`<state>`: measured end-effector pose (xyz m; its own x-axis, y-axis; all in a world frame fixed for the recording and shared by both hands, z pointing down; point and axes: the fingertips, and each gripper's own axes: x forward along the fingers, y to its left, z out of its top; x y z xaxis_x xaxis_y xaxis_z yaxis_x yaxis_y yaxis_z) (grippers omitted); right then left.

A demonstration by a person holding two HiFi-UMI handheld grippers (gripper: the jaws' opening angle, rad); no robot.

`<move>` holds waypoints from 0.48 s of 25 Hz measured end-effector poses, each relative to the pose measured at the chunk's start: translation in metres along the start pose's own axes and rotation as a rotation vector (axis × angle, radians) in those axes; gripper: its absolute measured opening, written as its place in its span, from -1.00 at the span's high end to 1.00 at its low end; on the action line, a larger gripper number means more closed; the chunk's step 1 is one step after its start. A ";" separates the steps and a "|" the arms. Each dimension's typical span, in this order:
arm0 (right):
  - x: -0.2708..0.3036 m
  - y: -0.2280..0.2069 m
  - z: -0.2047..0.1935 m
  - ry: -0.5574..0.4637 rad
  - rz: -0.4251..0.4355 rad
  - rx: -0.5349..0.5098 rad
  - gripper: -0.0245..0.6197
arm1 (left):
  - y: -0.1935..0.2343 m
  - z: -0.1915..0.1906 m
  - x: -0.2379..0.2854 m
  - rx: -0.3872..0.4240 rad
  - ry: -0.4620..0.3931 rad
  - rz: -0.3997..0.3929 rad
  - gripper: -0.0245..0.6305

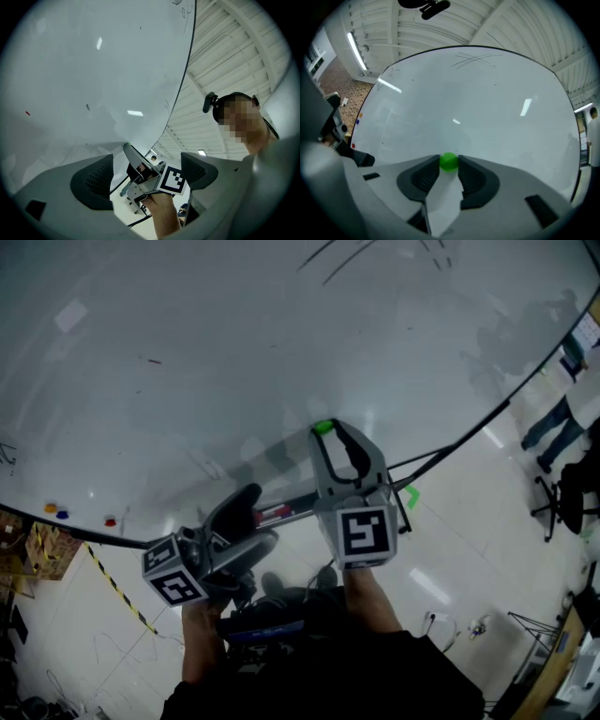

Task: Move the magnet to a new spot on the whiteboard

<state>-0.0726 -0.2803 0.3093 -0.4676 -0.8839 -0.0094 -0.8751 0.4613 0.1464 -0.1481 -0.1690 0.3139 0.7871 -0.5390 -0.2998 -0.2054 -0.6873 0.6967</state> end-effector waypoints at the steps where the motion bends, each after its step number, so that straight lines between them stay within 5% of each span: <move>1: 0.000 0.000 0.000 0.001 -0.002 -0.001 0.46 | 0.001 0.000 0.000 -0.002 0.001 -0.002 -0.43; 12: -0.005 0.000 0.003 -0.023 0.042 0.059 0.40 | 0.002 -0.003 0.006 -0.016 0.013 -0.004 -0.43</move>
<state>-0.0707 -0.2758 0.3068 -0.5060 -0.8621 -0.0269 -0.8602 0.5022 0.0889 -0.1423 -0.1727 0.3154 0.7958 -0.5295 -0.2940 -0.1928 -0.6816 0.7059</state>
